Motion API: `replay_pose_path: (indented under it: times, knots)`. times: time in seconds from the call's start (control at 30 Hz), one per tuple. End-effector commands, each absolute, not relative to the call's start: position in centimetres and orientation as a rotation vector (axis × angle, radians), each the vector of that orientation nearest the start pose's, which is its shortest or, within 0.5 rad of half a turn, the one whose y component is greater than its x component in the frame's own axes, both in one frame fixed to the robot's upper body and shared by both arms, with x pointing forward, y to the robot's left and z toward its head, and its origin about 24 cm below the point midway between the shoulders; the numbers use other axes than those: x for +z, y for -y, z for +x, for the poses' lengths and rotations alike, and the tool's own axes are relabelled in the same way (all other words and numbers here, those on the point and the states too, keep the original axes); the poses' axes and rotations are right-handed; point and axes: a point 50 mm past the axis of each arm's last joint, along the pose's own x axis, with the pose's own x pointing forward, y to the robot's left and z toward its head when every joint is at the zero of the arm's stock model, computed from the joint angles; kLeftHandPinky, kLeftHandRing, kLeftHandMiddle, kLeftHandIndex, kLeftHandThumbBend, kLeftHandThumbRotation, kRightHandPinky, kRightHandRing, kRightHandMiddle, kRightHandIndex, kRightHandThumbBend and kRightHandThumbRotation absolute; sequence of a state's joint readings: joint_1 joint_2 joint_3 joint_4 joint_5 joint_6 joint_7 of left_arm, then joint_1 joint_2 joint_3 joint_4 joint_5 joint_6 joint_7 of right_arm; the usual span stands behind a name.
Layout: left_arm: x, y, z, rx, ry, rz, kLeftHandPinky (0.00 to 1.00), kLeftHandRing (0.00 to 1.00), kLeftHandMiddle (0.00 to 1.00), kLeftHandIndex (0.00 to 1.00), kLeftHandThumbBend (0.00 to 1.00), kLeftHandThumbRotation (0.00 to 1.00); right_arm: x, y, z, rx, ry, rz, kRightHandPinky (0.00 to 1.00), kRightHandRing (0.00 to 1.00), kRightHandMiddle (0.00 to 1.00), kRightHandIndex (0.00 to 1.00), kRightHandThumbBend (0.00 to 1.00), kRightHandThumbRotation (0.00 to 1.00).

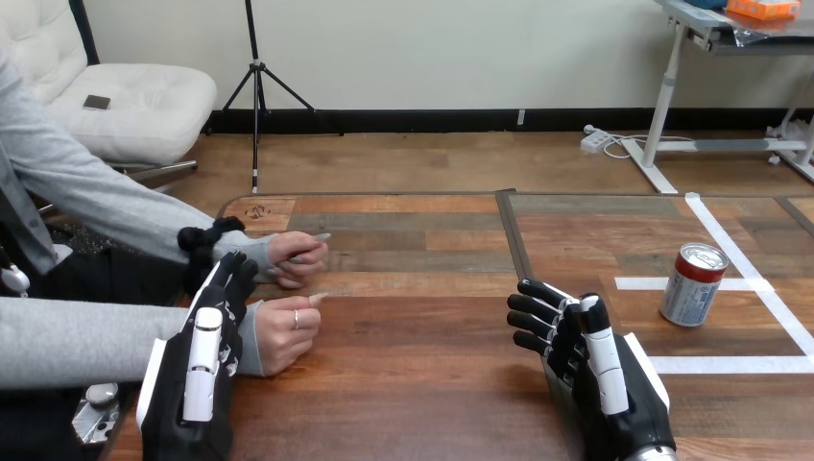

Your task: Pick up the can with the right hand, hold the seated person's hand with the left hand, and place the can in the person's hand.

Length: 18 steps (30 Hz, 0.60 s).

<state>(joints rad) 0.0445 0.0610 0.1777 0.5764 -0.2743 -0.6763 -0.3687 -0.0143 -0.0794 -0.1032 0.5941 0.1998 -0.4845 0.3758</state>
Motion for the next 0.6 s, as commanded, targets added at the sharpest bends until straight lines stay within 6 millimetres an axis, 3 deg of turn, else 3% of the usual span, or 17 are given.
replay_pose_path:
  times: [0.0,0.57]
  knots:
    - [-1.19,-20.09,22.26,-0.046,0.189,-0.128,1.00,0.95,0.92,0.91,0.44,0.97,-1.67,18.20,24.31,0.185,0.042,0.107,0.83,0.82,0.81,0.80,0.85,0.96]
    - [-1.26,-20.05,22.44,-0.039,0.181,-0.110,0.99,0.95,0.92,0.91,0.45,0.98,-1.04,18.07,25.20,0.185,0.081,0.114,0.84,0.82,0.83,0.82,0.82,0.99]
